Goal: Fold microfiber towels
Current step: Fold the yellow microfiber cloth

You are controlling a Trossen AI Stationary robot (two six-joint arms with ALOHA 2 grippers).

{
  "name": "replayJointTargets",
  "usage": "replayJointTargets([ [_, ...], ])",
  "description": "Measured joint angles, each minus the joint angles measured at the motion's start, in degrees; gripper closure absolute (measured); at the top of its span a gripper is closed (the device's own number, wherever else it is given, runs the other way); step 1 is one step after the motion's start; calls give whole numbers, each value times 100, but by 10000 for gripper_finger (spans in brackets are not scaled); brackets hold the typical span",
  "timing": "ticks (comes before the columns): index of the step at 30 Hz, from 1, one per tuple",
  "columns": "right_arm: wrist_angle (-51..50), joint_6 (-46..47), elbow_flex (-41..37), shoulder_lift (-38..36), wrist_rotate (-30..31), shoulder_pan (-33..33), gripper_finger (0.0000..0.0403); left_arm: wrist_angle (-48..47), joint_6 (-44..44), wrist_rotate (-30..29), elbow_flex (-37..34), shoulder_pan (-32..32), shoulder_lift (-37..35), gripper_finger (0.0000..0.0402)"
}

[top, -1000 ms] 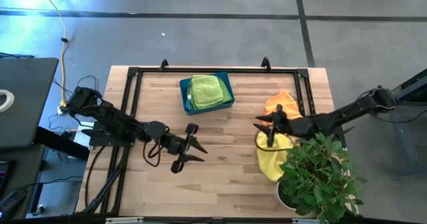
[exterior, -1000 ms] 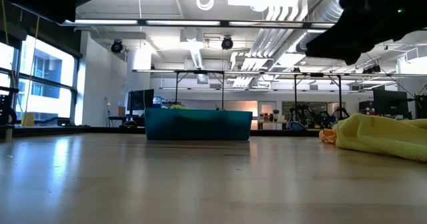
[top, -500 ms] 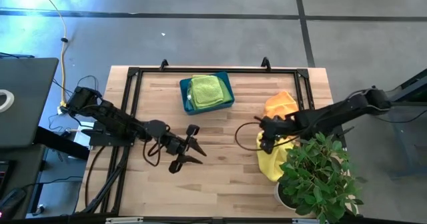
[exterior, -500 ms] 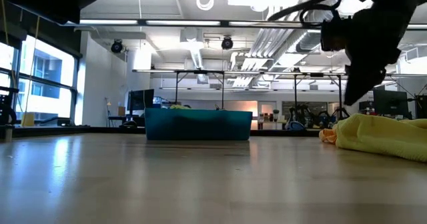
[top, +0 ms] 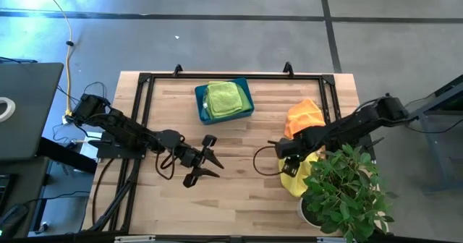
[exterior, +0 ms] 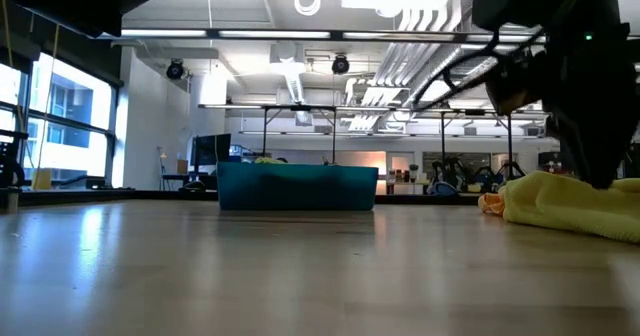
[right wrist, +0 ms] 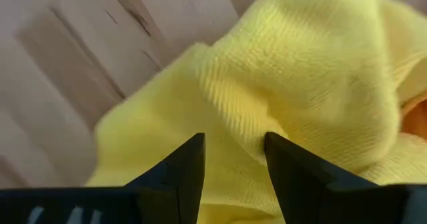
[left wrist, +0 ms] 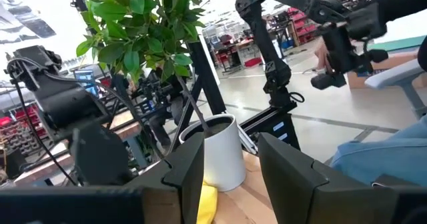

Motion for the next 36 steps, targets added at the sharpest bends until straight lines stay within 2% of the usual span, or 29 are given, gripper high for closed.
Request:
replayJointTargets([
  [6, 647, -595, -4, 581, 267, 43, 254, 0, 0, -2, 0, 0, 0, 271],
  [10, 1926, -1553, -4, 895, 725, 43, 254, 2, 0, -2, 0, 0, 1, 271],
  [14, 3729, -2676, -4, 1241, 1371, -15, 254, 2, -2, -4, 0, 0, 2, 271],
  [16, 4472, -3080, -4, 1349, 1532, -73, 254, 4, -16, -4, 0, 0, 2, 271],
  [18, 4801, -3176, -2, 1338, 1550, -139, 254, 4, -63, -5, 0, 0, 2, 271],
  [22, 4484, -2685, 9, 881, 1547, -197, 254, 2, -153, -7, 0, 0, 2, 271],
  [25, 3754, -2043, 11, 376, 1387, -142, 254, -1, -153, -7, 0, 0, 3, 271],
  [30, 2904, -687, -1, -225, 356, 204, 254, -15, -153, -9, 0, 0, 7, 271],
  [33, 2633, -720, -9, -222, -79, 626, 254, -17, -153, -11, 0, 0, 6, 271],
  [36, 2241, -1272, -12, -89, -137, 1052, 254, -15, -170, -11, 0, -2, 7, 271],
])
